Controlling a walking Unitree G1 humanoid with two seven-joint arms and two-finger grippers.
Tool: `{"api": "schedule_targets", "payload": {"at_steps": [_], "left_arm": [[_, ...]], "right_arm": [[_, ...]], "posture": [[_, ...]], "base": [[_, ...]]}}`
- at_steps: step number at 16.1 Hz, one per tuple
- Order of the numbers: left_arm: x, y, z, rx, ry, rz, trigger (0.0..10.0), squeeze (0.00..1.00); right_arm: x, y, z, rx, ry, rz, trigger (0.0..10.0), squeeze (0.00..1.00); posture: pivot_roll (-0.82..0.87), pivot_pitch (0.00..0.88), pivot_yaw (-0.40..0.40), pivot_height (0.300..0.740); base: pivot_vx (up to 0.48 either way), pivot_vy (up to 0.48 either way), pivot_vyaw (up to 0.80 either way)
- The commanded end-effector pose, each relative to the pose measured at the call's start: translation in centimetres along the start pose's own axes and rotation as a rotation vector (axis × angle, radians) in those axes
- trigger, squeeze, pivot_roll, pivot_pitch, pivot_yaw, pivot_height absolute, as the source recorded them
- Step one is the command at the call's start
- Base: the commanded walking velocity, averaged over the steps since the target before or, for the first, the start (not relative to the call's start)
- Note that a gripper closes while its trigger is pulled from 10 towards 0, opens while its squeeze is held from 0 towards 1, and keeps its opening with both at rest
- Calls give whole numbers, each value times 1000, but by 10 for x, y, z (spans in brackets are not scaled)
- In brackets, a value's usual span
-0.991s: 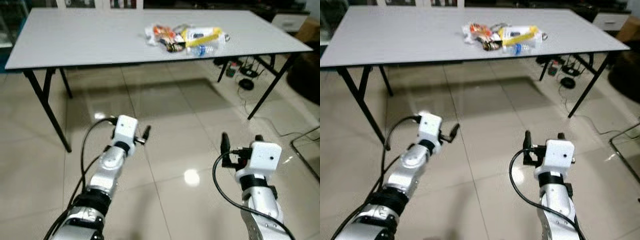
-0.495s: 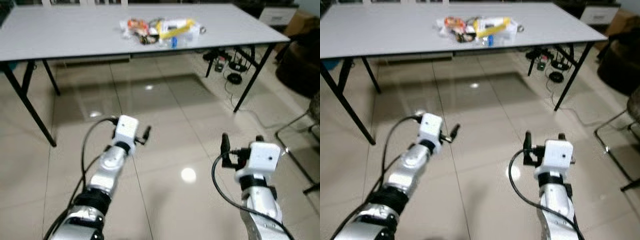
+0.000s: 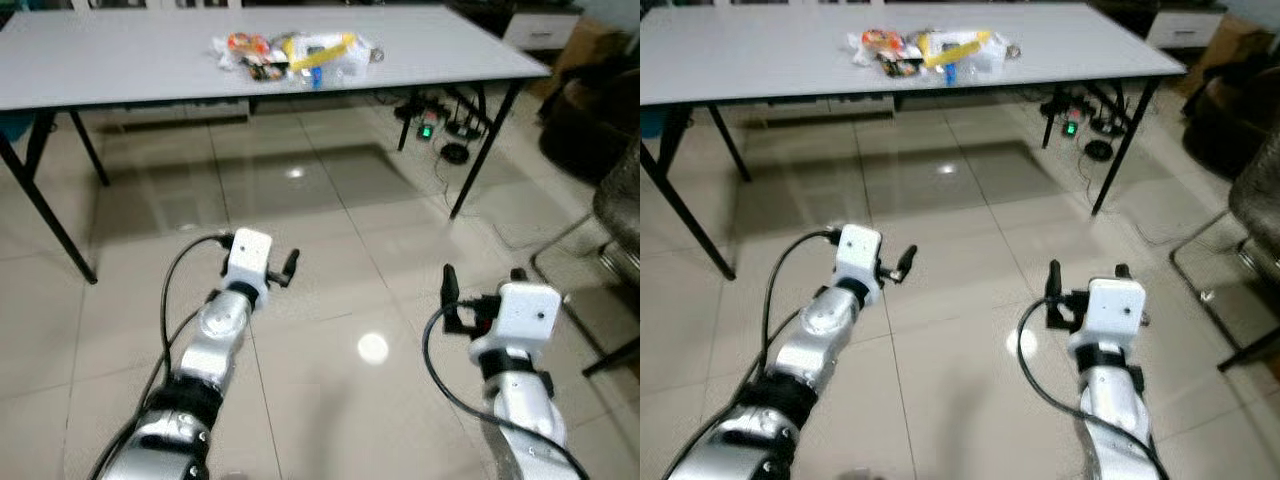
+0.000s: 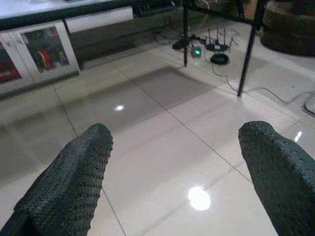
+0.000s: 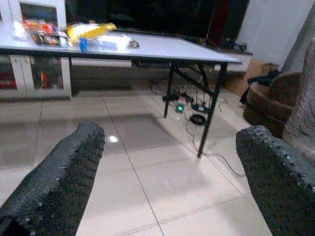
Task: Picking trash to rubbish bin
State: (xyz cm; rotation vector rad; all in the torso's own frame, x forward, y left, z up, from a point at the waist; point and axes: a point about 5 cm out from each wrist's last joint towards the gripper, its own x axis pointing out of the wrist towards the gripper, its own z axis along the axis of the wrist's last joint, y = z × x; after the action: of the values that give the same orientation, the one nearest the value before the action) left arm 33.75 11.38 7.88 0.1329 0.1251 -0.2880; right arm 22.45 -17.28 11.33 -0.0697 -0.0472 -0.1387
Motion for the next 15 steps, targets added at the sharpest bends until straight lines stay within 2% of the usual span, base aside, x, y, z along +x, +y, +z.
{"api": "schedule_targets", "payload": {"at_steps": [1, 4, 8, 15], "left_arm": [[2, 0, 5, 13, -16, -5, 10000, 0], [2, -1, 5, 9, -17, -10, 10000, 0], [3, -4, 10, 13, -51, -45, 10000, 0], [4, -6, 14, 5, -72, -61, 10000, 0]], "right_arm": [[1, 1, 5, 1, -25, 8, 10000, 0], [1, 1, 4, 2, -22, 6, 10000, 0], [3, -1, 4, 9, -27, -8, 10000, 0], [4, -1, 6, 11, -39, -4, 10000, 0]], "posture": [[113, 64, -36, 740], [113, 64, -36, 740], [113, 63, -37, 740], [113, 57, -41, 740]], "base": [[0, 0, 800], [0, 0, 800], [0, 0, 0], [401, 0, 0]]}}
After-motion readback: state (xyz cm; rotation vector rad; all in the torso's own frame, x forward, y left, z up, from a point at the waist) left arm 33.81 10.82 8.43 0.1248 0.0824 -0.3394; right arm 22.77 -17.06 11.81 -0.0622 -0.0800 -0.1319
